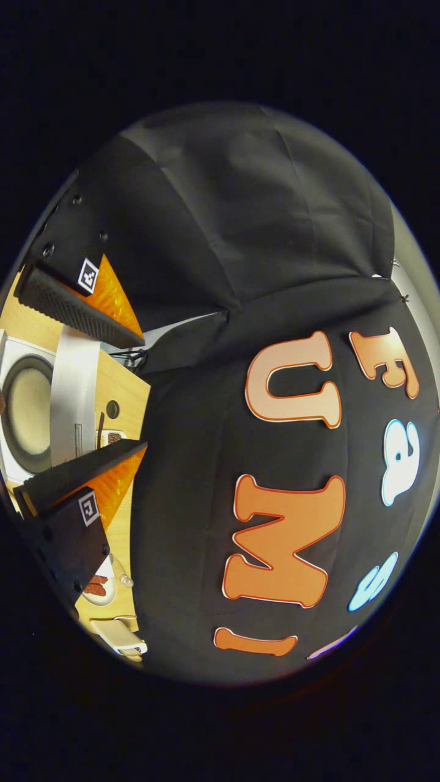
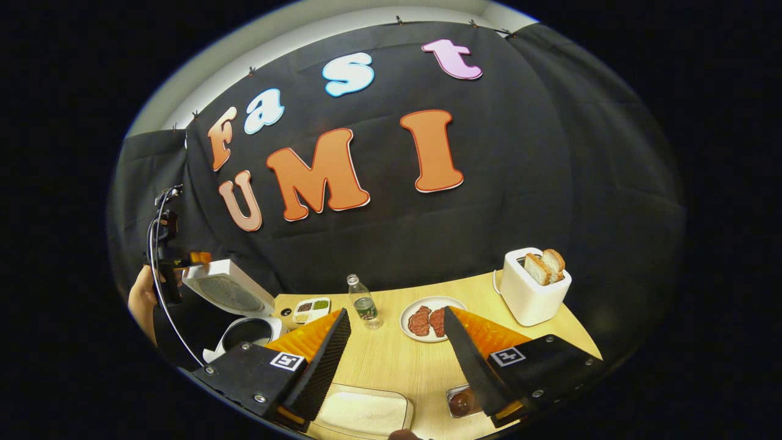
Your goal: Close the left gripper, press the button to open the rice cooker; take a wooden spoon from the chopstick holder with the right hand, scoop a spoonful of rice and pour it into the rice cooker, then put the wooden spoon back into the chopstick holder.
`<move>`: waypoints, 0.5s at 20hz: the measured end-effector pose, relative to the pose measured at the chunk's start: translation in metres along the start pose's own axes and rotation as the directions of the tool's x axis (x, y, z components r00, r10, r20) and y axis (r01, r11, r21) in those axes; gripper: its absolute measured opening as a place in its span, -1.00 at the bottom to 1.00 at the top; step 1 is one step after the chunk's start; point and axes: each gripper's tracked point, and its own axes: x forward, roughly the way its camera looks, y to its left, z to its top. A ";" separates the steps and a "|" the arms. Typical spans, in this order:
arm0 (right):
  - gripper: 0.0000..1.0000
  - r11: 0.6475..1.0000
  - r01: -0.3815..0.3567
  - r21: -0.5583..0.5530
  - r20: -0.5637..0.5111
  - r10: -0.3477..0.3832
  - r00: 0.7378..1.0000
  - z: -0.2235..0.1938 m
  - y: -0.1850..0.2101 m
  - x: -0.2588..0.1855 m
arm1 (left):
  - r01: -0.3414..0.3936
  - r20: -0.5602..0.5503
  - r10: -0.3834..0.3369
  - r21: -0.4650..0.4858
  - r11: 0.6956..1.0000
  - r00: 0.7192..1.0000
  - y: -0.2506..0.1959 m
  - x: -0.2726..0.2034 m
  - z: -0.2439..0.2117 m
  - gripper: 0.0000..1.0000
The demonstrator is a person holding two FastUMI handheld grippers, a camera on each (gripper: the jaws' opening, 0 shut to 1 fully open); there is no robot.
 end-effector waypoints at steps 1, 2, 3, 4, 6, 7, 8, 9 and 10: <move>0.90 1.000 -0.021 0.000 -0.007 0.021 1.000 -0.001 0.006 0.001 | -0.009 -0.034 0.009 0.004 1.000 0.999 0.001 -0.007 -0.015 1.00; 0.90 0.999 -0.038 0.001 -0.008 0.038 0.999 -0.001 0.010 0.002 | -0.006 -0.088 0.006 -0.004 1.000 0.996 -0.001 -0.015 -0.036 1.00; 0.90 0.998 -0.057 -0.001 -0.007 0.057 0.998 -0.001 0.014 0.003 | -0.005 -0.149 0.004 -0.004 1.000 0.989 -0.003 -0.024 -0.061 1.00; 0.90 0.998 -0.066 -0.006 -0.010 0.066 0.998 -0.002 0.016 0.003 | 0.006 -0.213 -0.009 -0.014 1.000 0.977 -0.006 -0.035 -0.090 1.00; 0.90 0.996 -0.089 -0.018 -0.019 0.088 0.996 -0.005 0.021 0.004 | 0.026 -0.285 -0.027 -0.008 1.000 0.958 -0.014 -0.047 -0.133 1.00; 0.89 0.995 -0.100 -0.023 -0.022 0.099 0.995 -0.005 0.023 0.003 | 0.029 -0.318 -0.027 0.003 1.000 0.948 -0.015 -0.049 -0.150 1.00; 0.89 0.994 -0.110 -0.029 -0.025 0.109 0.994 -0.007 0.026 0.004 | 0.028 -0.342 -0.026 0.003 1.000 0.939 -0.013 -0.050 -0.162 1.00; 0.89 0.993 -0.117 -0.035 -0.026 0.116 0.993 -0.007 0.028 0.003 | 0.029 -0.379 -0.029 -0.005 1.000 0.925 -0.013 -0.048 -0.179 1.00; 0.89 0.992 -0.124 -0.039 -0.023 0.123 0.992 -0.007 0.029 0.003 | 0.029 -0.417 -0.038 -0.026 0.999 0.908 -0.013 -0.051 -0.191 1.00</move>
